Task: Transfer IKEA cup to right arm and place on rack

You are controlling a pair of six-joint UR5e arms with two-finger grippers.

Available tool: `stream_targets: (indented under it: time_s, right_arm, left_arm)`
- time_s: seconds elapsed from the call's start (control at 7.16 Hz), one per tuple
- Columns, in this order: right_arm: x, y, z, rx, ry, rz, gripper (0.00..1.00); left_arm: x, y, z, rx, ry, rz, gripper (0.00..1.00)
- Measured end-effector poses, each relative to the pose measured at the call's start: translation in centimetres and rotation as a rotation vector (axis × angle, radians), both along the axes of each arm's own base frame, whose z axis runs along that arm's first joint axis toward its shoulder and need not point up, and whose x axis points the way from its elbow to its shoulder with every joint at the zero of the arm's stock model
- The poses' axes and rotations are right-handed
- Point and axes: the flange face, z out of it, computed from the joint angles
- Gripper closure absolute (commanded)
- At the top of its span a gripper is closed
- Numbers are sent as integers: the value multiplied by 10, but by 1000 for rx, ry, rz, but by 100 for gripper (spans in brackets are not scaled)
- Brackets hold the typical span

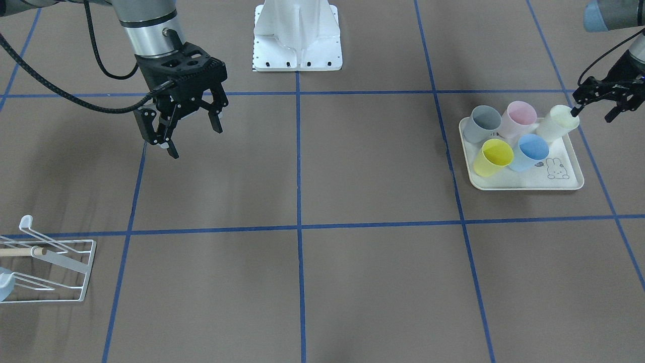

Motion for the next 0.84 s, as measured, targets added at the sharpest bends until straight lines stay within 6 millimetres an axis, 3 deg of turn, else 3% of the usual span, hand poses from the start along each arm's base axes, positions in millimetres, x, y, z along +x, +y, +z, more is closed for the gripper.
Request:
stream_targets:
  time_s: [0.14,0.42,0.56,0.84]
  right_arm:
    - [0,0,1,-1,2,0,0]
    - [-1,1,2,-2,4,-2,0]
    - [-1,1,3,-3,5,-2,0]
    - [-2,2,3,-3,5,-3,0]
  left_arm:
    - [4,1,1,-2,1,13,48]
    - [10,3,2,-5,1,33,51]
    - [12,4,2,-5,1,41,62]
    - [15,5,2,-6,0,48,100]
